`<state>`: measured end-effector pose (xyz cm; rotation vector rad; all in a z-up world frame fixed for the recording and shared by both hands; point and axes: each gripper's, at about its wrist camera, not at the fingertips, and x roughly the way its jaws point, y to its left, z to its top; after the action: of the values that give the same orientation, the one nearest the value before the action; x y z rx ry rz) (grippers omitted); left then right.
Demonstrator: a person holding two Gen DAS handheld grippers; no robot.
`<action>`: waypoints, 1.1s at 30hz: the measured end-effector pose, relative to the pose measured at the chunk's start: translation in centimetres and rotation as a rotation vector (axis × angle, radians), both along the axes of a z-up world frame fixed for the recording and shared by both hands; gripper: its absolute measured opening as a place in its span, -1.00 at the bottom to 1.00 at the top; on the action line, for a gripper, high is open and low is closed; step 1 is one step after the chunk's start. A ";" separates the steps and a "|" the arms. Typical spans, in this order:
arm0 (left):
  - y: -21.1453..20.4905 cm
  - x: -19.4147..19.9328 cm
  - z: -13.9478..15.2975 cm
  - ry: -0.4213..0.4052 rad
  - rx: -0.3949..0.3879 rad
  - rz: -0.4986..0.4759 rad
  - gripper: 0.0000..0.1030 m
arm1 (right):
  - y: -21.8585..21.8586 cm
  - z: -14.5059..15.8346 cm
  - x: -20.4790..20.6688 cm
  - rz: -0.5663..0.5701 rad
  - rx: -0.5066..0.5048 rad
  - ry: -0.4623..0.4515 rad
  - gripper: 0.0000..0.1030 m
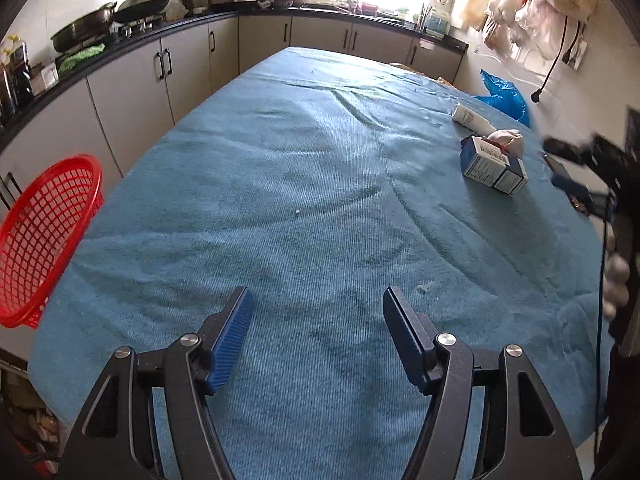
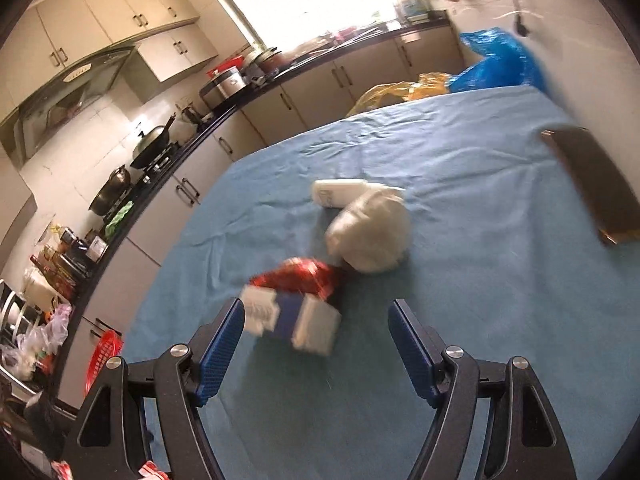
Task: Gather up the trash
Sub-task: 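Return both tools to the table toward the white box and red packet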
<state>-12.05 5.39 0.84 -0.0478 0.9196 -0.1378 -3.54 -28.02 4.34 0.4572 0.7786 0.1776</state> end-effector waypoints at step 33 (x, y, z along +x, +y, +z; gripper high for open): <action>-3.1 2.1 6.5 -0.108 -0.075 0.017 0.84 | 5.2 -1.8 5.2 0.110 -0.212 0.068 -0.20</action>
<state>-9.97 2.26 7.34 -0.1168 0.8056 -0.1577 1.67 -22.85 2.54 0.2207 0.8801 0.1807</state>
